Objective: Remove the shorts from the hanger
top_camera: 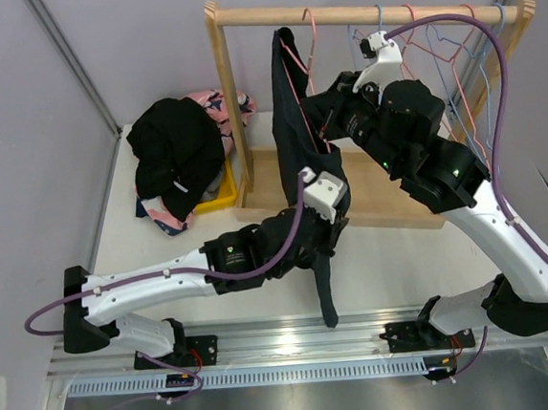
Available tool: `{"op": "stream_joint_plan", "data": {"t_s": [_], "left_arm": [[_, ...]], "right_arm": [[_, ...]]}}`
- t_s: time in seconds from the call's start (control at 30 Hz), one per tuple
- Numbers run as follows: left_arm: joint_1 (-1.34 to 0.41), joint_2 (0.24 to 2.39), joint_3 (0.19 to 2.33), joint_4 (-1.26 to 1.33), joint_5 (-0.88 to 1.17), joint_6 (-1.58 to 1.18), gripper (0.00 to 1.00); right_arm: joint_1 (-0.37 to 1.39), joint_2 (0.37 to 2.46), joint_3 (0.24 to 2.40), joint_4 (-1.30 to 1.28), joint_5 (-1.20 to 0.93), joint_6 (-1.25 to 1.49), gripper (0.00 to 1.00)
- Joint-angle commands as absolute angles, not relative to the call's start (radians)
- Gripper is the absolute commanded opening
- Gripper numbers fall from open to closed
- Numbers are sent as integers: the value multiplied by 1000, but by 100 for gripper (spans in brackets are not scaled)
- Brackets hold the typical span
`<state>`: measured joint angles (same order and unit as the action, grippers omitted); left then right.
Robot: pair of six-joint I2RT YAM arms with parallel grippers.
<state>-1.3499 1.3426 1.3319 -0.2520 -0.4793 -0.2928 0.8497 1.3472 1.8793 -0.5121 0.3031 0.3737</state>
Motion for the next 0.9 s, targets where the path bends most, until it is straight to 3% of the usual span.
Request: {"op": "stream_joint_plan", "data": {"t_s": [0.0,0.03,0.27,0.57,0.73,0.87], "left_arm": [[-1355,1359,1362,-198,-557,-284,16],[-1355,1356,1364,-195,-571,-288,0],[-1463,1270,1310,-207,-659,-288,0],[-1831,1278,1154,-343,-896,-550,0],[-1844,1322,1131,-387,-939,-632,0],[-1743,1321,1056,-298,-916,-555,0]], "right_arm": [[857,1302,1885,-416,319,402,0],[856,1298,1878,-414,322,402,0],[856,1284,1864,-407,348,380,0],[850,1290,1899,-439,365,360,0],[851,1266,1893,-463,361,387,0],[857,1235,1893,-498,359,411,0]]}}
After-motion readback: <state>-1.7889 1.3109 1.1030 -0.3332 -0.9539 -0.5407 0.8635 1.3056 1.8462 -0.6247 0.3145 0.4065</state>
